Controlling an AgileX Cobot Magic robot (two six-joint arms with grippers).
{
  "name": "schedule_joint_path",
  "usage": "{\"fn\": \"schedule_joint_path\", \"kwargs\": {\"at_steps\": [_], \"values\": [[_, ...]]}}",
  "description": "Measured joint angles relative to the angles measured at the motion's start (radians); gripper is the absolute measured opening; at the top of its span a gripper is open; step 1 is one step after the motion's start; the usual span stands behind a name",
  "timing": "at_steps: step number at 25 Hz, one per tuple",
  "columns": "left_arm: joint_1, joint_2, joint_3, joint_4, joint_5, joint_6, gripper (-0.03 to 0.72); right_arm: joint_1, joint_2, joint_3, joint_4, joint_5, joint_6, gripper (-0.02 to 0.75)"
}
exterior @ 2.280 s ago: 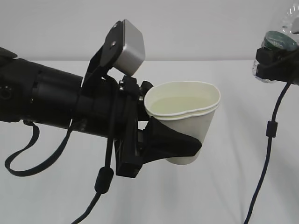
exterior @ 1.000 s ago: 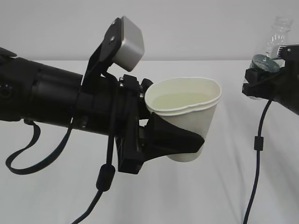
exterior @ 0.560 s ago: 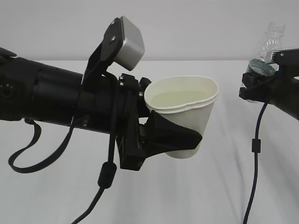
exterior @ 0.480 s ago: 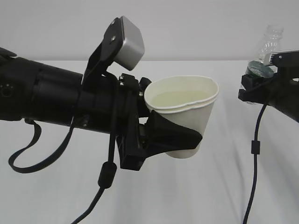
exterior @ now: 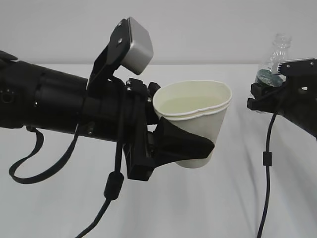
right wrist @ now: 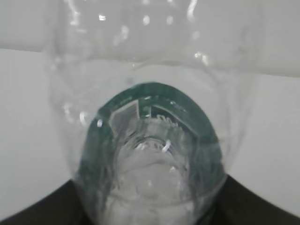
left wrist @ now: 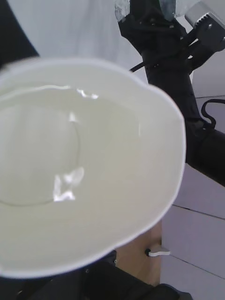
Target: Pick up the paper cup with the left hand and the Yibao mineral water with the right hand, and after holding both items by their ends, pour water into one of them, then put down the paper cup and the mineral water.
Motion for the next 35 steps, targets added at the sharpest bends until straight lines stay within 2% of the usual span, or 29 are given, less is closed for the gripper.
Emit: {"fn": "schedule_joint_path", "kwargs": {"at_steps": [23, 35], "values": [[0.000, 0.000, 0.000, -0.002, 0.000, 0.000, 0.421, 0.000, 0.152, -0.120, 0.014, -0.018, -0.034, 0.344], [0.000, 0.000, 0.000, -0.002, 0.002, 0.000, 0.421, 0.000, 0.222, -0.126, 0.031, -0.137, -0.034, 0.343]]}}
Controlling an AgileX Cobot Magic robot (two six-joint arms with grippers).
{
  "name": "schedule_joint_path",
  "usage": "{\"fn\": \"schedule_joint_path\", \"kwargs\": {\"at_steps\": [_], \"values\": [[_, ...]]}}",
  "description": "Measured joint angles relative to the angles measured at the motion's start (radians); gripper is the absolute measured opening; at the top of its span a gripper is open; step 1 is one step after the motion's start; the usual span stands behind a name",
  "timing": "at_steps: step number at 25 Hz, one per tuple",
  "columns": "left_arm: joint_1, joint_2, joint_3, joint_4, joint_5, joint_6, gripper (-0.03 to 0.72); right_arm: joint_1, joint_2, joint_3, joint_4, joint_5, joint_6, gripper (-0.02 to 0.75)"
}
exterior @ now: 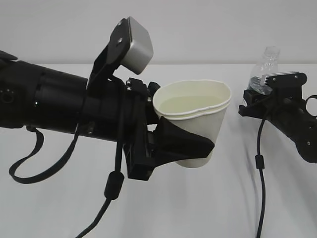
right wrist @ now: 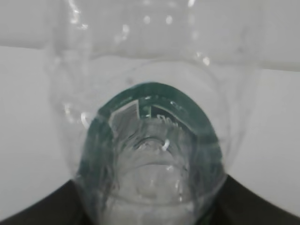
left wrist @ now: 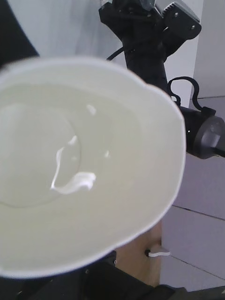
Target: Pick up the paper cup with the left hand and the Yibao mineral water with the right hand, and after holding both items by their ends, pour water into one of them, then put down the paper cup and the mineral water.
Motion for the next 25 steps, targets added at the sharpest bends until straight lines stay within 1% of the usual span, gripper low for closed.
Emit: {"fn": "schedule_joint_path", "kwargs": {"at_steps": [8, 25], "values": [[0.000, 0.000, 0.000, 0.000, 0.000, 0.000, 0.421, 0.000, 0.023, 0.000, 0.006, -0.043, 0.000, 0.343], [0.000, 0.000, 0.000, 0.000, 0.000, 0.000, 0.421, 0.000, 0.079, 0.000, 0.006, -0.087, 0.000, 0.342]]}}
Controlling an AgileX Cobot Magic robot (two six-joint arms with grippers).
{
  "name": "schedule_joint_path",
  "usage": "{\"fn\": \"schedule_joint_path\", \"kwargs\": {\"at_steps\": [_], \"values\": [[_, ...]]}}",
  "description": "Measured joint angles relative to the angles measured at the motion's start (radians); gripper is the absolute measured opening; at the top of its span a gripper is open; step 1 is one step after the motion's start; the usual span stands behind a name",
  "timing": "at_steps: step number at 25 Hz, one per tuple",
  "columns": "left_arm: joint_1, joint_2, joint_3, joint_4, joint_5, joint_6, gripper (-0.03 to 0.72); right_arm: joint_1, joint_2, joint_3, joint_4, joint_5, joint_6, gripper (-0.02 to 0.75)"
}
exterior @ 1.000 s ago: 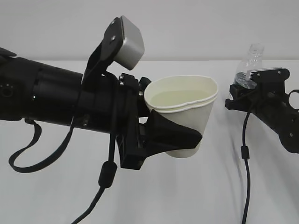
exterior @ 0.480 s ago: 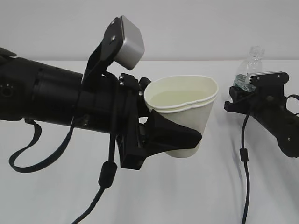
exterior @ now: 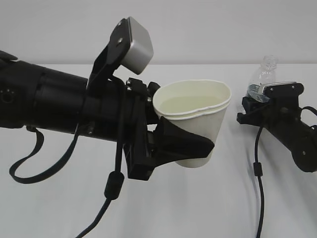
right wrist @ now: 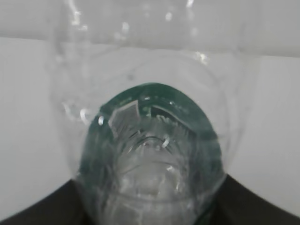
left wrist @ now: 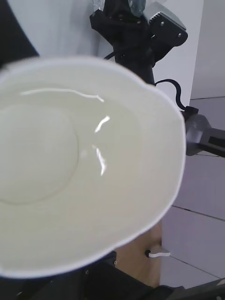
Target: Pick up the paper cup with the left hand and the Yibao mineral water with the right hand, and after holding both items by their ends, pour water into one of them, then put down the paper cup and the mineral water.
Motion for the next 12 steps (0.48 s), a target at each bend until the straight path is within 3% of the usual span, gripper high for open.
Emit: {"fn": "schedule_joint_path", "kwargs": {"at_steps": [12], "values": [[0.000, 0.000, 0.000, 0.000, 0.000, 0.000, 0.421, 0.000, 0.017, 0.000, 0.000, -0.045, -0.007, 0.342]]}}
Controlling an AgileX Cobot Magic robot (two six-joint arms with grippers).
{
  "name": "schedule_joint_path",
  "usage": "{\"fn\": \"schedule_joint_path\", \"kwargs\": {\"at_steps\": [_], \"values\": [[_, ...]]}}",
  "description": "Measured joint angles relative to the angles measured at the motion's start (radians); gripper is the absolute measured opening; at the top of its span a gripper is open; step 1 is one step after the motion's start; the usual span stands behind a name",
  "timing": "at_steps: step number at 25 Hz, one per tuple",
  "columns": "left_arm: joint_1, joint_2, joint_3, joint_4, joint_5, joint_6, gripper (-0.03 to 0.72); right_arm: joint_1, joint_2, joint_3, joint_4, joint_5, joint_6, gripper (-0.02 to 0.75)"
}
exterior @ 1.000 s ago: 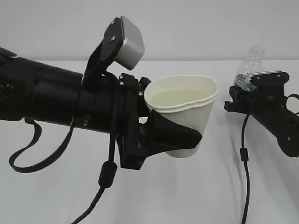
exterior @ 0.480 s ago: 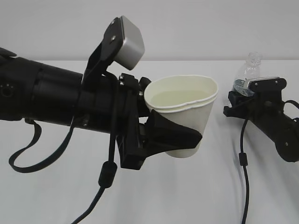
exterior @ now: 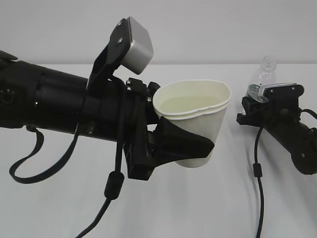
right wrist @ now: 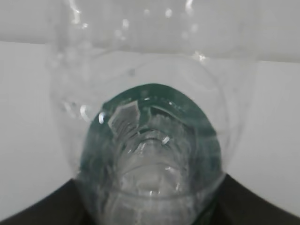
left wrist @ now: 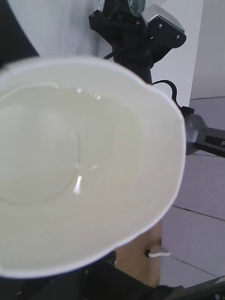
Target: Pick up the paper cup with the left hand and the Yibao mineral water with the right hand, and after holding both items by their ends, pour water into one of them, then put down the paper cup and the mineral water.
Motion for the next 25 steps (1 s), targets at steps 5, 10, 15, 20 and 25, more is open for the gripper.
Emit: {"fn": "schedule_joint_path", "kwargs": {"at_steps": [5, 10, 15, 20, 25], "values": [[0.000, 0.000, 0.000, 0.000, 0.000, 0.000, 0.421, 0.000, 0.000, 0.000, 0.002, -0.002, 0.000, 0.342], [0.000, 0.000, 0.000, -0.001, 0.000, 0.000, 0.421, 0.000, 0.000, 0.000, 0.004, -0.004, -0.001, 0.342], [0.000, 0.000, 0.000, -0.001, 0.000, 0.000, 0.421, 0.000, 0.000, 0.000, 0.004, -0.004, -0.002, 0.382], [0.000, 0.000, 0.000, -0.001, 0.000, 0.000, 0.421, 0.000, 0.000, 0.002, 0.004, -0.011, -0.002, 0.468], [0.000, 0.000, 0.000, -0.001, 0.000, 0.000, 0.420, 0.000, 0.000, 0.002, 0.004, -0.011, -0.002, 0.518]]}}
